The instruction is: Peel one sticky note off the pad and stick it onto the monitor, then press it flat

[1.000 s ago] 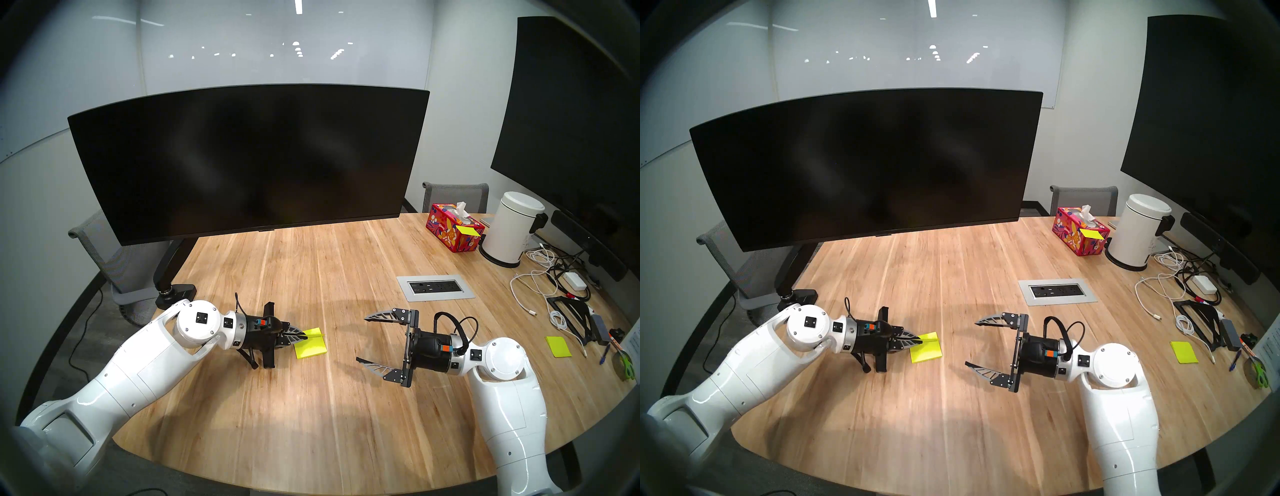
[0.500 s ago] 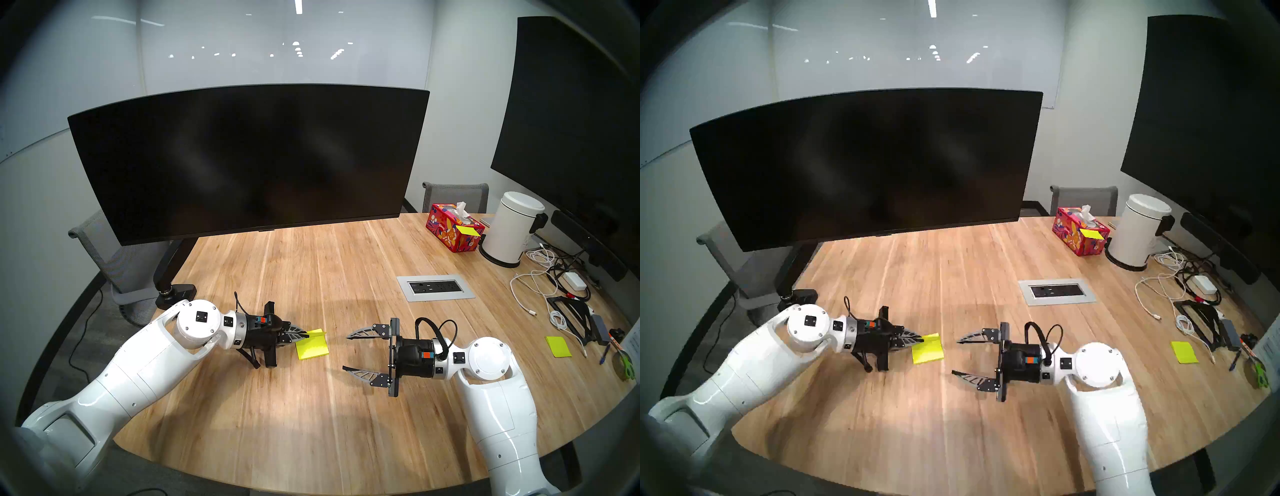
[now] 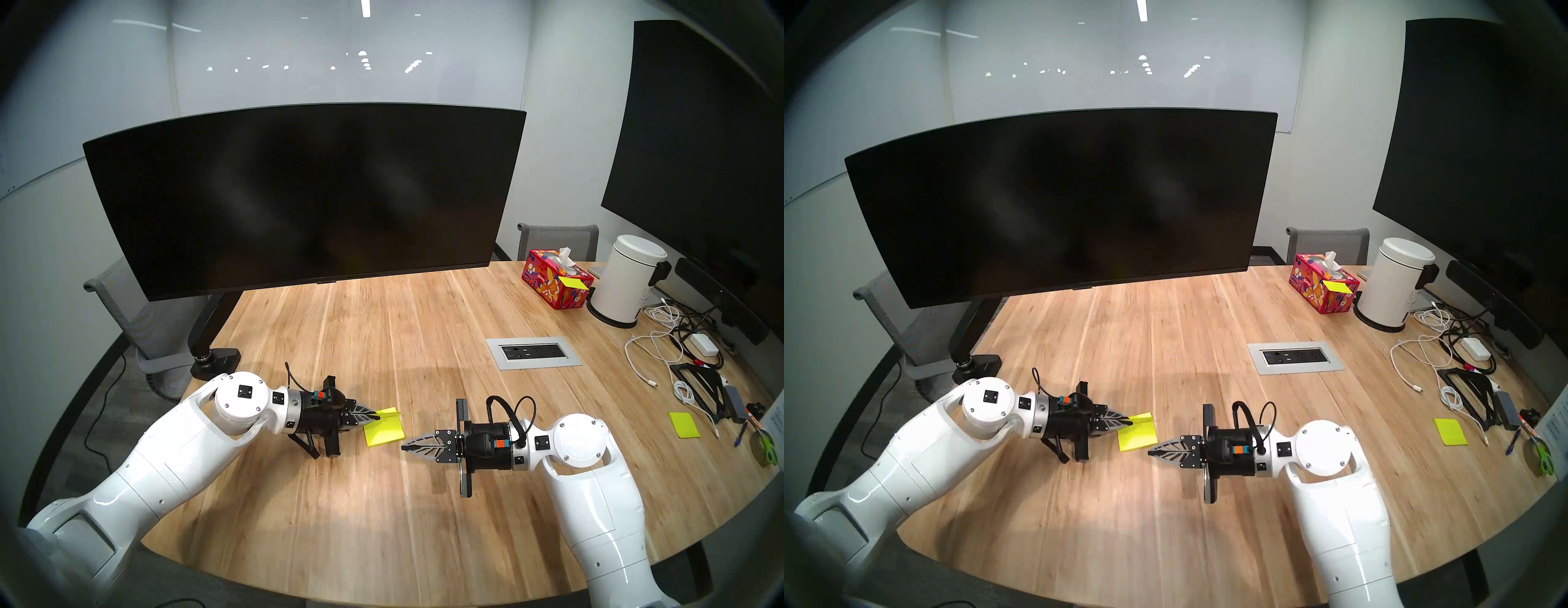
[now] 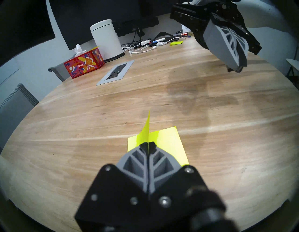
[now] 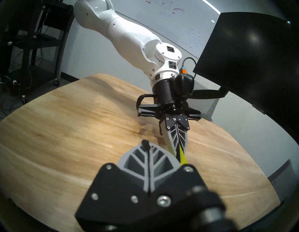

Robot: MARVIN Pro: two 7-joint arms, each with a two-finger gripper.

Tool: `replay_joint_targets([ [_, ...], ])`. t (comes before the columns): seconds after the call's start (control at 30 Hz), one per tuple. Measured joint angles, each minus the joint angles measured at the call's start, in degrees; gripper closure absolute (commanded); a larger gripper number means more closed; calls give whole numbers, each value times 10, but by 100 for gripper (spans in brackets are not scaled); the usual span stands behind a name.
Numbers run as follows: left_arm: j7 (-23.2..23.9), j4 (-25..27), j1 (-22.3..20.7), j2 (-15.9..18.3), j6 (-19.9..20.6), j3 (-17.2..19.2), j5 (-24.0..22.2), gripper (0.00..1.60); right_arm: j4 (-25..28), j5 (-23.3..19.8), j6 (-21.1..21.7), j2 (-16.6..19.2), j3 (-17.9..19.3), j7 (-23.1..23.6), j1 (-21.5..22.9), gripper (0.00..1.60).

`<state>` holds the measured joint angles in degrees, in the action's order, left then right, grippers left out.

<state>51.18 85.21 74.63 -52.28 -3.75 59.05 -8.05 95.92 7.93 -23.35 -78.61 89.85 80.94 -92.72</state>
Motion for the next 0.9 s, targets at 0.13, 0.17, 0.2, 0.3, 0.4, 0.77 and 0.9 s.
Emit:
replay_joint_targets([
  [0.13,3,2,1,1,3,2,-1,160,-15,-7,18,-1,-7,15,8,160],
  [0.17,3,2,1,1,4,2,-1,160,-20,-10,24,0,-10,22,11,160],
  [0.2,3,2,1,1,4,2,-1,160,-24,-13,29,1,-12,27,14,160],
  [0.3,3,2,1,1,4,3,-1,160,-29,-19,38,6,-19,36,19,160],
  [0.4,1,2,0,1,3,3,-1,160,-32,-21,44,11,-26,41,22,160],
  [0.77,-1,1,0,-2,17,6,-15,160,-52,-25,31,23,-45,41,30,0],
  [0.9,0,1,0,-2,19,6,-18,160,-44,-39,26,29,-41,37,29,0],
])
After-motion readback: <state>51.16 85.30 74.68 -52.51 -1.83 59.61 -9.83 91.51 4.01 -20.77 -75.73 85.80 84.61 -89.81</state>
